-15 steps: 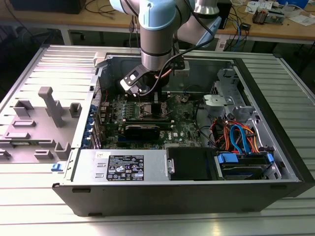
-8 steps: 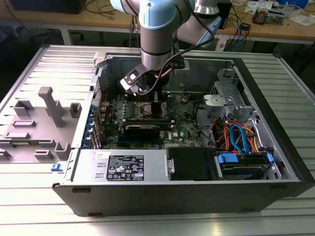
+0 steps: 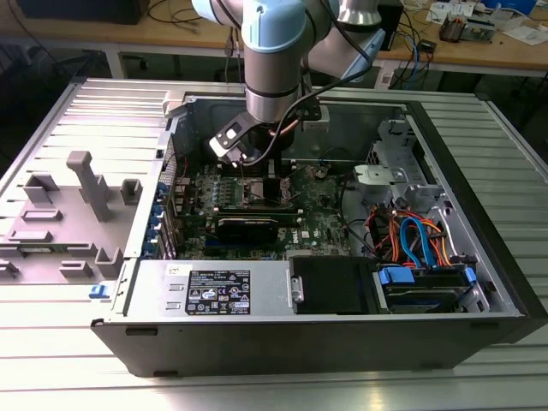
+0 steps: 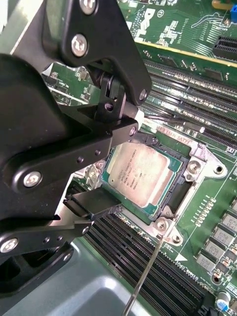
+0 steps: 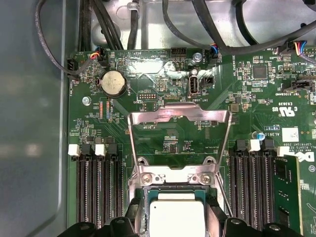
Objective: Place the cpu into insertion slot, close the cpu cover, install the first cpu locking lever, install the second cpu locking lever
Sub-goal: 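Place the cpu into insertion slot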
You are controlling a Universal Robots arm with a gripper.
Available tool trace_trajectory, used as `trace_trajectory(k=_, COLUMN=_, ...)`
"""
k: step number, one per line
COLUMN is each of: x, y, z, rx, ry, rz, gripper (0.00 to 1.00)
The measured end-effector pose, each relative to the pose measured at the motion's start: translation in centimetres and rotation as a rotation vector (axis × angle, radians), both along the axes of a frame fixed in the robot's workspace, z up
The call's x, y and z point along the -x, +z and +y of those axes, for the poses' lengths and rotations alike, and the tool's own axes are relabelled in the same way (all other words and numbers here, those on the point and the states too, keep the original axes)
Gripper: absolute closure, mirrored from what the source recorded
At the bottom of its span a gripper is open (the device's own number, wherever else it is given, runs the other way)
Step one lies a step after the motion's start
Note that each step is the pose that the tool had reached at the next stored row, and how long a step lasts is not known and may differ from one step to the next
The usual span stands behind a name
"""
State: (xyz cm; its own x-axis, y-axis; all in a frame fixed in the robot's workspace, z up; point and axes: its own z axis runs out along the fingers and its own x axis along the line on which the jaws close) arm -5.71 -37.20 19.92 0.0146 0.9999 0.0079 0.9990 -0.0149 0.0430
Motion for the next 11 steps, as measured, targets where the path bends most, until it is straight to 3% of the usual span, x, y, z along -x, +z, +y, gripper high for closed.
trace_trajectory(k=8, x=-0.03, y=-0.18, z=0.0, rx=0.0001, ry=0.0, rz=-0.0001, gripper=0.38)
trace_trajectory(k=11, x=-0.03, y=0.09, z=0.0, rx=0.0003, ry=0.0, rz=-0.0001, gripper=0.31)
